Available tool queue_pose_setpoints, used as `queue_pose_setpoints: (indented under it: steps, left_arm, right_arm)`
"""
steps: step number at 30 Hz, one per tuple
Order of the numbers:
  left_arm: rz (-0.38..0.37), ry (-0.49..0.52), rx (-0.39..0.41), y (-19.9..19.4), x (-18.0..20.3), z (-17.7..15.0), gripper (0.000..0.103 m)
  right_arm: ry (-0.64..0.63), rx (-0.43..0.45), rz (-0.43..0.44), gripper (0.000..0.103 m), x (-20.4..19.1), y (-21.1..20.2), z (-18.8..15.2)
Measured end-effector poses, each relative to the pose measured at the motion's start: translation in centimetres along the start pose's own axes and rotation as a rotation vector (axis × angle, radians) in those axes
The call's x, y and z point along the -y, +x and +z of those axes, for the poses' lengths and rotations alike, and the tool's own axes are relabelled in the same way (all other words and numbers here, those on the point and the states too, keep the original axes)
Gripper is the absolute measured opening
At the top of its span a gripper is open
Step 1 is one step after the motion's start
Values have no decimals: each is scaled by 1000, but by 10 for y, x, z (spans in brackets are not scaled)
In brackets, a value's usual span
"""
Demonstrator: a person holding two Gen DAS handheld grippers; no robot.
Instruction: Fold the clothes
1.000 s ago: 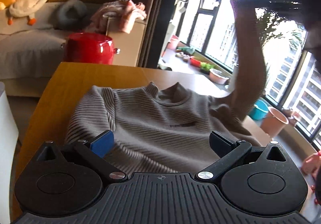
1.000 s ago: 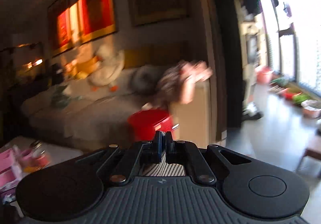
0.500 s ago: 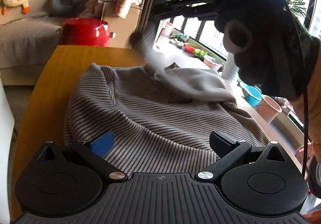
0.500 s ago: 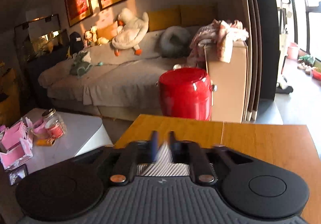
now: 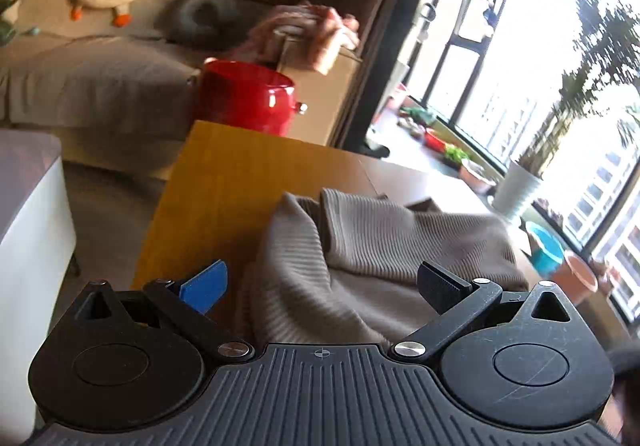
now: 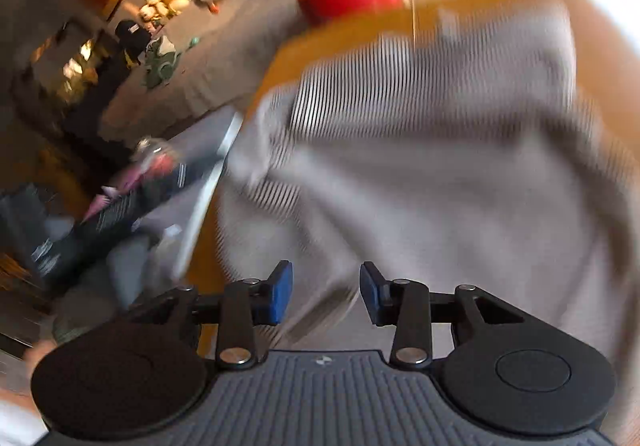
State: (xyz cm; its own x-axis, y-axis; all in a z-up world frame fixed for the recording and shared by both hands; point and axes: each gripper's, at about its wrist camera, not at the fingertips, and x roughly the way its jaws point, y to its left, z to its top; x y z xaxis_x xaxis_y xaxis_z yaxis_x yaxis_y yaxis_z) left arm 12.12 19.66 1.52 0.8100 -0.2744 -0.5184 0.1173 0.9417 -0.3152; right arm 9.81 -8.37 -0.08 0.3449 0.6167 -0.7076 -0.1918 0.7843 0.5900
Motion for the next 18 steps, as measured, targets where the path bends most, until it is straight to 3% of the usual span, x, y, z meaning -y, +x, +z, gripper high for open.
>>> queue_pose_setpoints:
  steps: [3, 4, 5, 6, 10, 12, 15, 18]
  left_arm:
    - [23, -28, 26, -3, -1, 5, 103]
    - [36, -41, 39, -7, -3, 5, 103]
    - [56, -57, 54, -10, -6, 7, 103]
    - [81, -75, 68, -13, -11, 10, 103]
    - [202, -190, 122, -24, -35, 20, 103]
    - [227, -226, 131, -30, -45, 23, 103]
    - [235, -232, 125, -32, -51, 25, 103]
    - [207, -211, 91, -20, -44, 24, 103]
  right_arm:
    - [-11, -13, -29, 36, -4, 22, -9]
    - [-38, 4, -28, 30, -10, 27, -6]
    - [-74, 24, -16, 10, -19, 30, -1]
    - [-121, 48, -3, 9, -29, 32, 6]
    - [-428, 248, 12, 3, -94, 14, 58]
    - [-541, 405, -22, 3, -111, -10, 87]
    - [-594, 594, -109, 3, -111, -47, 128]
    - [-571, 687, -196, 3, -84, -72, 151]
